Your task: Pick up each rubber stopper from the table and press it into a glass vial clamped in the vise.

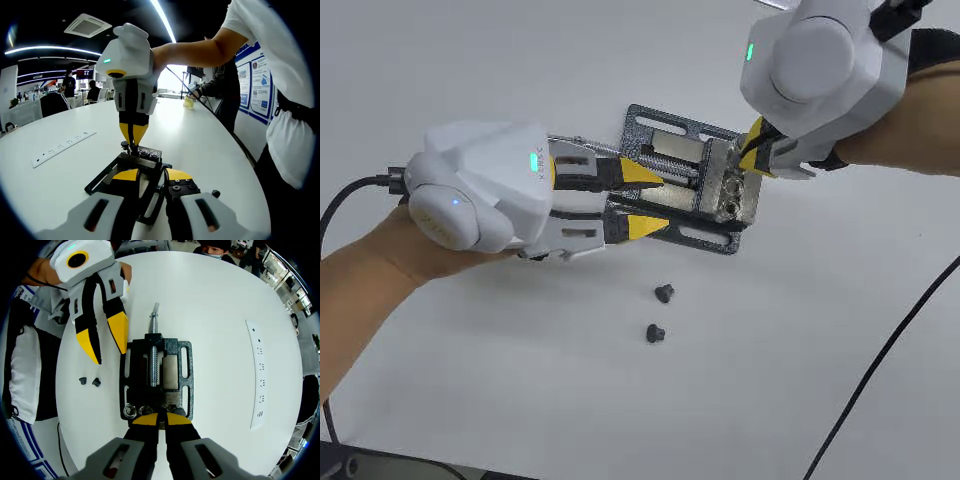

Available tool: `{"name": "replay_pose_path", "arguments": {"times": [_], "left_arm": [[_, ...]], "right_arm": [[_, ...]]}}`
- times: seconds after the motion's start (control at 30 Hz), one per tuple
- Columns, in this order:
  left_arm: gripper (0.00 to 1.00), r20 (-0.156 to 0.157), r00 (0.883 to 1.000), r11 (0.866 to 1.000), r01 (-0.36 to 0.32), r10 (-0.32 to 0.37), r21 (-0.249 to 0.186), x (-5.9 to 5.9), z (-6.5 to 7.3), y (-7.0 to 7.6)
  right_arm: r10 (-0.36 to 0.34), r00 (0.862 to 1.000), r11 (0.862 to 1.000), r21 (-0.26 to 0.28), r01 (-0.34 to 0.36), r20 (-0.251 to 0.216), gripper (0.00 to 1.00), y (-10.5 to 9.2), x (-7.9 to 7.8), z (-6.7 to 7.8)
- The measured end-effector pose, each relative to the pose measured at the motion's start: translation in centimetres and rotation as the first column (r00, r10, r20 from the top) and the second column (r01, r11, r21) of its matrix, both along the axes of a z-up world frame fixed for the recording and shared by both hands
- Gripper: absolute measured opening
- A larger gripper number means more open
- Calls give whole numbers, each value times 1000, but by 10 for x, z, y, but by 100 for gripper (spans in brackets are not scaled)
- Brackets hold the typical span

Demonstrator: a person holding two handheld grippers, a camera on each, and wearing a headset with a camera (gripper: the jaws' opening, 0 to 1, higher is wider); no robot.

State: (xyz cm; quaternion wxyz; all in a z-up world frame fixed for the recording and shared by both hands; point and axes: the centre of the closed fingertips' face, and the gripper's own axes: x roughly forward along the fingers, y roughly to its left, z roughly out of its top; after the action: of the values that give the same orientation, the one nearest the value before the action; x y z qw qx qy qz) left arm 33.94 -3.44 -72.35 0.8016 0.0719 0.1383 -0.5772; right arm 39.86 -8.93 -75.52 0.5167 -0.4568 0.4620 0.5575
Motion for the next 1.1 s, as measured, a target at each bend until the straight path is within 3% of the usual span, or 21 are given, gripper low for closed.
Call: {"name": "replay_pose_path", "arguments": {"times": [0.17,0.27,0.43,0.63,0.93,1.1], "left_arm": [[16,2,1000,1000,2,-2,-7,3,2,-2],[16,3,1000,1000,1,-1,-9,5,2,-2],[16,-1,1000,1000,7,-7,-6,5,0,-3],[16,4,1000,1000,12,-12,-6,6,2,-4],[16,7,1000,1000,18,-18,3,1,4,-8],[16,4,1000,1000,15,-15,9,-4,3,-8]], "right_arm": [[-12,1000,1000,-5,12,-21,4,-1,0,-1],[26,1000,1000,-14,-26,4,4,0,-2,-2],[12,1000,1000,-15,-12,4,4,1,-1,-2],[16,999,1000,-1,-16,42,4,1,-2,-2],[18,999,1000,17,-18,47,4,2,-2,1],[-23,999,999,36,22,29,4,0,0,2]]}}
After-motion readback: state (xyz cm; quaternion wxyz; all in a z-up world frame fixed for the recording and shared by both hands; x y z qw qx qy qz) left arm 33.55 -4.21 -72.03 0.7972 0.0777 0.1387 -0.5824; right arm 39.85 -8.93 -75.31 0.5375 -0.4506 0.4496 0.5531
